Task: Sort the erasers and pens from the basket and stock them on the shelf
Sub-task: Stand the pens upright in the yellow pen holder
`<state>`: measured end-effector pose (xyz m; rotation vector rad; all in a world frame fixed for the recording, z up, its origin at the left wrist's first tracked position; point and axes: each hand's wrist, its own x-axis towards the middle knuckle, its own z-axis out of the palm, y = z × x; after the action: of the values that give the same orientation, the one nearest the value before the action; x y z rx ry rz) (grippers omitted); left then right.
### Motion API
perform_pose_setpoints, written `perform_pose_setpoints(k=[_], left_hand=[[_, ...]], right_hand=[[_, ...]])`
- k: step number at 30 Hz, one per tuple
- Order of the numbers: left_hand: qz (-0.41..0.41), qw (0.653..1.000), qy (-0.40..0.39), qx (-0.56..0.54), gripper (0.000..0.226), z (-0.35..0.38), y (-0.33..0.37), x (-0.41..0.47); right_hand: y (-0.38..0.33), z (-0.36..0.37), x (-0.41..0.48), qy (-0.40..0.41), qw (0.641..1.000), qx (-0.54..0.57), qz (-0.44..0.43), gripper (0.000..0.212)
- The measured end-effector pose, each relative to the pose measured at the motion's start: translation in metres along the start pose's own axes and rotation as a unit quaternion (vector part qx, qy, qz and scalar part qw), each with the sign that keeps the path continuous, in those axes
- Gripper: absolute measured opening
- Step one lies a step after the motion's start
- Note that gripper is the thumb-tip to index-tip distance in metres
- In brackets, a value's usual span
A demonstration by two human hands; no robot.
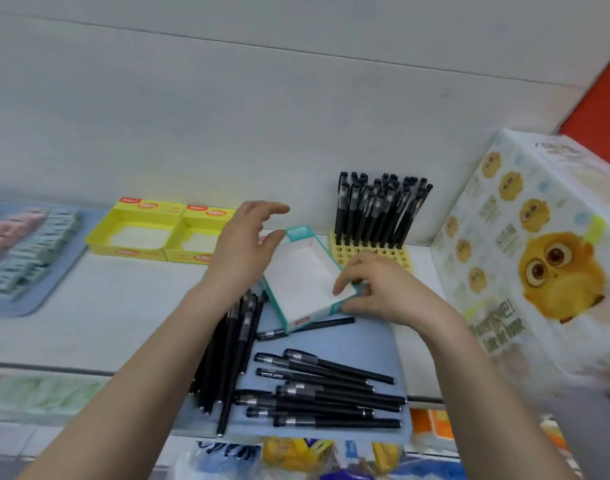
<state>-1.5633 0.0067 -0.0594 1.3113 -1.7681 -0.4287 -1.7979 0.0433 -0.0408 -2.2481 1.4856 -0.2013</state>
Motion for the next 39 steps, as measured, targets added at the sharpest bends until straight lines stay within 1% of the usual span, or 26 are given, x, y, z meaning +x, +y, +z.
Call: perform_pose_setpoints(k=[1, 2, 7, 10, 13, 14, 15, 18, 19, 23, 25, 26, 27, 29, 30, 32, 35, 37, 39], left_hand=[[-0.008, 1.0, 0.006, -0.001, 0.036, -0.006, -0.005, -0.009], [-0.016, 1.0, 0.011, 0.0, 0.036, -0.013, -0.008, -0.018], [-0.081, 0.996, 0.014, 0.021, 0.032, -0.034, -0.021, -0.061], [-0.091, 0.995, 0.001, 0.046, 0.031, -0.04, -0.021, -0.084], [-0.091, 0.991, -0.033, 0.095, 0.038, -0.043, -0.017, -0.105], [-0.089, 0.989, -0.042, 0.107, 0.042, -0.043, -0.015, -0.11], [-0.088, 0.989, -0.048, 0.111, 0.046, -0.042, -0.013, -0.113], [-0.084, 0.988, -0.057, 0.117, 0.054, -0.039, -0.008, -0.118], [-0.084, 0.987, -0.061, 0.12, 0.056, -0.037, -0.007, -0.119], [-0.087, 0.985, -0.079, 0.126, 0.064, -0.033, -0.004, -0.122], [-0.087, 0.985, -0.08, 0.123, 0.064, -0.03, -0.005, -0.124], [-0.085, 0.986, -0.079, 0.123, 0.063, -0.029, -0.005, -0.124], [-0.083, 0.986, -0.077, 0.124, 0.062, -0.027, -0.005, -0.124], [-0.076, 0.986, -0.074, 0.131, 0.06, -0.025, -0.004, -0.125], [-0.071, 0.985, -0.072, 0.137, 0.059, -0.024, -0.003, -0.125], [-0.065, 0.985, -0.071, 0.143, 0.058, -0.023, -0.001, -0.126], [-0.057, 0.984, -0.069, 0.153, 0.057, -0.02, 0.002, -0.124], [-0.055, 0.983, -0.063, 0.161, 0.056, -0.017, 0.003, -0.123], [-0.054, 0.983, -0.058, 0.164, 0.055, -0.016, 0.004, -0.123]], right_hand=[[-0.003, 0.004, 0.003, 0.023, 1.0, -0.003, 0.0, 0.012], [-0.006, 0.007, 0.006, 0.045, 0.999, -0.003, 0.002, 0.01], [-0.026, 0.026, 0.019, 0.107, 0.994, -0.005, 0.004, 0.022], [-0.038, 0.038, 0.023, 0.117, 0.993, -0.014, 0.009, 0.025], [-0.042, 0.041, 0.012, 0.157, 0.987, 0.008, -0.004, 0.028], [-0.042, 0.04, 0.005, 0.155, 0.988, 0.016, -0.013, 0.028], [-0.041, 0.039, -0.002, 0.135, 0.991, 0.019, -0.019, 0.027], [-0.042, 0.04, -0.017, 0.027, 0.999, -0.029, -0.01, 0.027], [-0.042, 0.042, -0.018, 0.011, 0.999, -0.046, -0.004, 0.027], [-0.044, 0.04, -0.03, 0.036, 0.998, -0.044, 0.025, 0.01], [-0.045, 0.031, -0.043, 0.019, 0.999, -0.029, 0.036, 0.011], [-0.046, 0.028, -0.051, -0.009, 0.999, -0.016, 0.042, 0.018], [-0.049, 0.025, -0.06, -0.047, 0.998, -0.004, 0.05, 0.034], [-0.054, 0.025, -0.073, -0.121, 0.991, -0.003, 0.063, 0.071], [-0.056, 0.028, -0.077, -0.137, 0.989, -0.016, 0.059, 0.083], [-0.059, 0.036, -0.081, -0.128, 0.99, -0.044, 0.044, 0.091], [-0.063, 0.044, -0.083, -0.104, 0.992, -0.066, 0.035, 0.089], [-0.065, 0.046, -0.082, -0.087, 0.992, -0.088, 0.033, 0.082], [-0.065, 0.046, -0.08, -0.055, 0.992, -0.109, 0.028, 0.066]])
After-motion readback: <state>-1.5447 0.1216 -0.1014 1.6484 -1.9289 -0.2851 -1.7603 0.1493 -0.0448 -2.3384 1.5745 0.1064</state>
